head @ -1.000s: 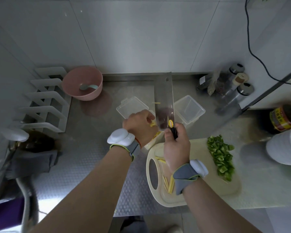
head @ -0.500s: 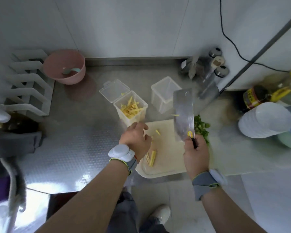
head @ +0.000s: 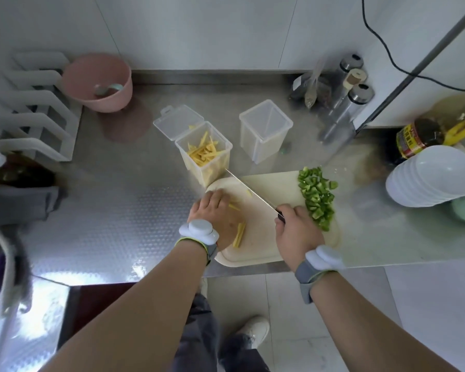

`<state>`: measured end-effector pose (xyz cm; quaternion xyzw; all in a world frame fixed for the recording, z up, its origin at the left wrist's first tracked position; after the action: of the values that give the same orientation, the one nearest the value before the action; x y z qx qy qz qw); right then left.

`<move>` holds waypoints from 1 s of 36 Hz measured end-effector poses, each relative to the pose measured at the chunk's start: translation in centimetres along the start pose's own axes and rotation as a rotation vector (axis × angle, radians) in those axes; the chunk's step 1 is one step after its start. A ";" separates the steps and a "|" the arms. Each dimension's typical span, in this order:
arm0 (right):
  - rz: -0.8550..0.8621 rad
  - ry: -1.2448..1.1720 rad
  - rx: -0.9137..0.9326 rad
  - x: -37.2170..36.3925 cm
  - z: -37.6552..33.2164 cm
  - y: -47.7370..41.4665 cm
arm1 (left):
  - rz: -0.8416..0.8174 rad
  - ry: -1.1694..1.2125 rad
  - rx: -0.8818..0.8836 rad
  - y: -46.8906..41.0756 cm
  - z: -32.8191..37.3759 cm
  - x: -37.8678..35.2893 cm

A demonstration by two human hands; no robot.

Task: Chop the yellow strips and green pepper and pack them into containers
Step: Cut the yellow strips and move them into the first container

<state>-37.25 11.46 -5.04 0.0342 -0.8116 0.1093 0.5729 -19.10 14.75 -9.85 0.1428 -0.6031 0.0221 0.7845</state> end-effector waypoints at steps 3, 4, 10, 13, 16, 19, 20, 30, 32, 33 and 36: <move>-0.013 0.008 0.029 0.1 -0.4 0.8 | 0.010 -0.007 -0.041 0.6 0.5 -0.1; -0.022 0.002 0.047 0.1 -0.5 1.3 | 0.025 0.000 -0.046 1.0 0.7 -0.1; -0.052 -0.100 -0.018 0.2 0.8 3.6 | 0.024 0.045 -0.056 3.2 1.7 0.1; -0.055 -0.227 -0.200 -0.1 2.4 3.2 | -0.010 0.026 -0.081 3.9 2.1 -0.3; -0.104 -0.355 -0.349 -0.9 3.5 2.7 | -0.026 0.021 -0.109 4.4 2.6 -0.7; -0.158 -0.405 -0.406 -1.2 4.2 3.1 | -0.013 0.036 -0.108 4.4 3.1 -0.8; -0.180 -0.414 -0.431 -1.4 4.7 3.5 | -0.005 0.043 -0.093 4.4 3.2 -0.7; -0.309 -0.822 -0.812 -4.0 4.8 8.9 | 0.045 0.327 0.155 5.3 3.2 -1.5; -0.327 -0.816 -0.790 -4.2 4.7 8.8 | 0.069 0.331 0.167 5.7 3.1 -1.5; -0.333 -0.809 -0.787 -4.3 4.8 8.9 | 0.082 0.294 0.180 5.9 2.9 -1.6; -0.344 -0.801 -0.783 -4.7 4.8 9.0 | 0.071 0.246 0.261 6.4 2.1 -1.9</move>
<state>-41.72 18.81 -12.22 -0.0102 -0.9277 -0.3145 0.2007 -22.90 20.65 -9.92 0.2182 -0.4992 0.1452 0.8259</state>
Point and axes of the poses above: each hand's wrist, its own y-axis away from the middle knuckle, its own x-axis out of the back of the hand, z = x × y, the point moved 10 cm from there along -y, towards the middle knuckle, and after that the axes turned 11 degrees about z, right-handed, at the moved point
